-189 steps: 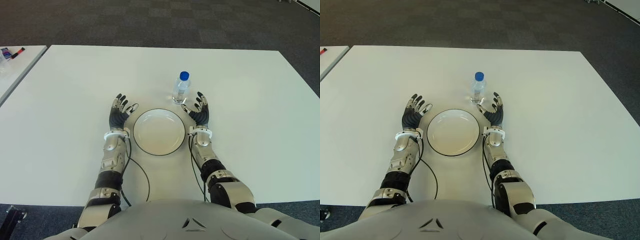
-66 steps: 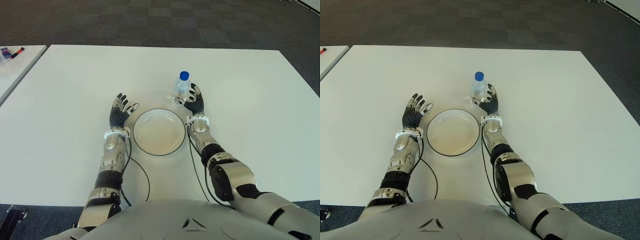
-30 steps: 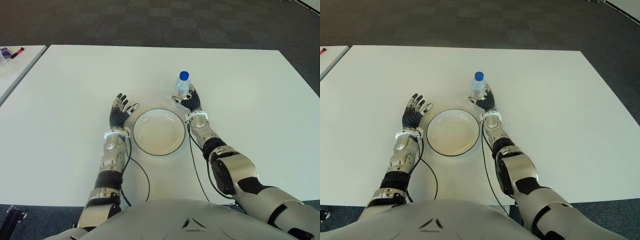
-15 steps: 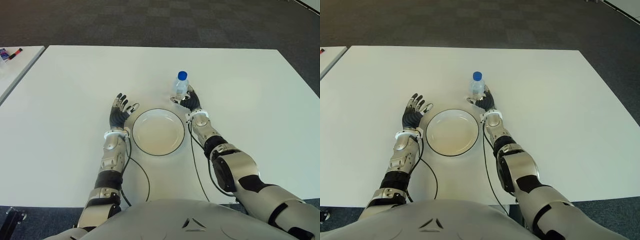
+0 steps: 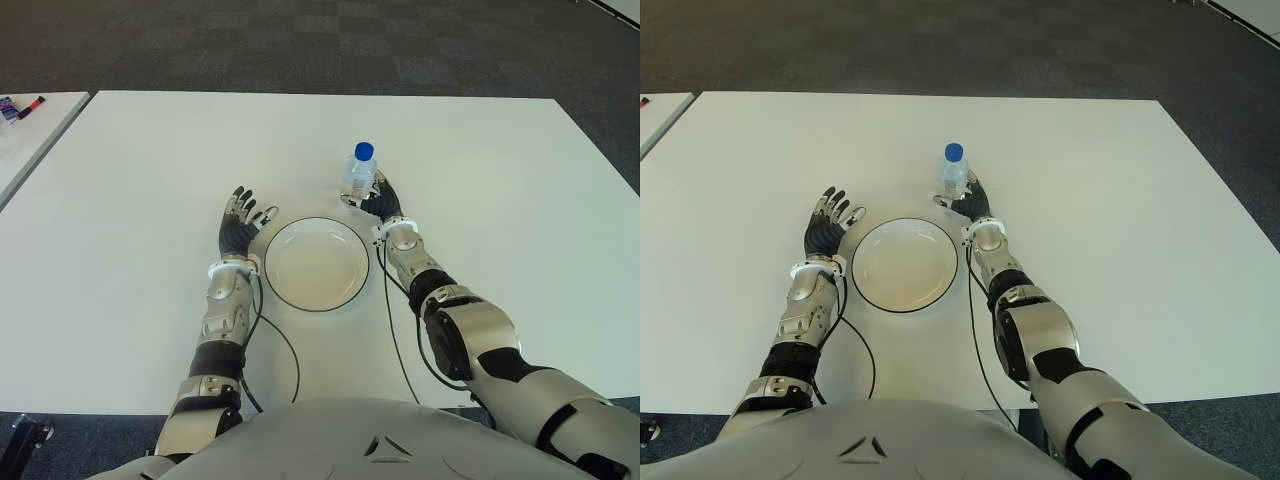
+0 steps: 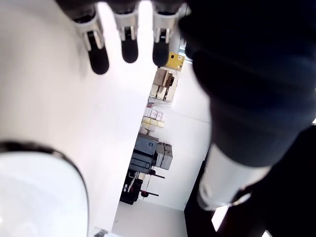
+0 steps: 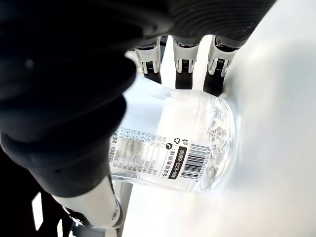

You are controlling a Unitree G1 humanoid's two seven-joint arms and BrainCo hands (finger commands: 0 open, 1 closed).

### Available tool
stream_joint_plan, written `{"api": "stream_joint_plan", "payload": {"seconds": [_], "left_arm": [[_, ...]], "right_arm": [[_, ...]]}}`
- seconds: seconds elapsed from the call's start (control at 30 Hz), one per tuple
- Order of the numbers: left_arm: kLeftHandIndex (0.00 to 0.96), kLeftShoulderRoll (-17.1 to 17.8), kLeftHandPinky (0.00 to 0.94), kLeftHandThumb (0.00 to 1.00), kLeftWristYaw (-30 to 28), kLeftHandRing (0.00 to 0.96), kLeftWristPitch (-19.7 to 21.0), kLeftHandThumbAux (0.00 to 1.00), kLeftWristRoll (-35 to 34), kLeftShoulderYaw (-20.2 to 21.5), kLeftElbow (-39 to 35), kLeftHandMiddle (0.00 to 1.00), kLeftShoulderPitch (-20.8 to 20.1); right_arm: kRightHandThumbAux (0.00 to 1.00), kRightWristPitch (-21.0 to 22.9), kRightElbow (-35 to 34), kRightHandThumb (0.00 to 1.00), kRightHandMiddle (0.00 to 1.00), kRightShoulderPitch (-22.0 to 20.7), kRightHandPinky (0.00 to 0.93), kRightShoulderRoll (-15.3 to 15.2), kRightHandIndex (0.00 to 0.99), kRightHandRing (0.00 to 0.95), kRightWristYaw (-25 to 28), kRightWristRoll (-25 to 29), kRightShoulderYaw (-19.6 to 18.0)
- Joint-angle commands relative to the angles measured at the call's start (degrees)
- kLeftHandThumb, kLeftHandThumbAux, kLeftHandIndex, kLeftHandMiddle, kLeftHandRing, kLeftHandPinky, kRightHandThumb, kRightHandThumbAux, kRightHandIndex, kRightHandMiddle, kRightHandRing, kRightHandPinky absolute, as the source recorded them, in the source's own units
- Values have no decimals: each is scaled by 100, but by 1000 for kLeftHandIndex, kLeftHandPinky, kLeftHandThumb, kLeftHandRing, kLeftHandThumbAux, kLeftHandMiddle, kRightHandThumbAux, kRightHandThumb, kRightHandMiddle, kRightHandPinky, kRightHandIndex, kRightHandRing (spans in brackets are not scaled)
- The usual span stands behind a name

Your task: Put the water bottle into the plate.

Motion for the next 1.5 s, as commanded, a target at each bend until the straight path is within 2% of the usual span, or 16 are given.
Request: {"api": "stream_joint_plan", "payload": {"seconds": [0.03, 0.63, 1.17, 1.5], "left_arm": [[90, -338, 118, 0, 155, 86, 59, 894, 1, -16, 71, 98, 43], [95, -320, 129, 0, 146, 94, 82, 896, 17, -39, -53, 105, 140], [79, -275, 120, 0, 104, 84, 154, 893, -6, -25, -121, 92, 175], [76, -247, 119, 0, 102, 82, 189, 886, 12, -25, -97, 91, 154]], "right_arm": [[884, 31, 102, 0, 57, -113, 123, 36, 71, 67, 148, 74, -65], [885, 153, 264, 0, 29, -189, 105, 206, 31, 39, 647, 345, -364], [874, 199, 317, 0, 21, -157, 109, 227, 26, 39, 620, 229, -354], [864, 13, 288, 0, 21, -46, 104, 266, 26, 34, 612, 264, -388]]}}
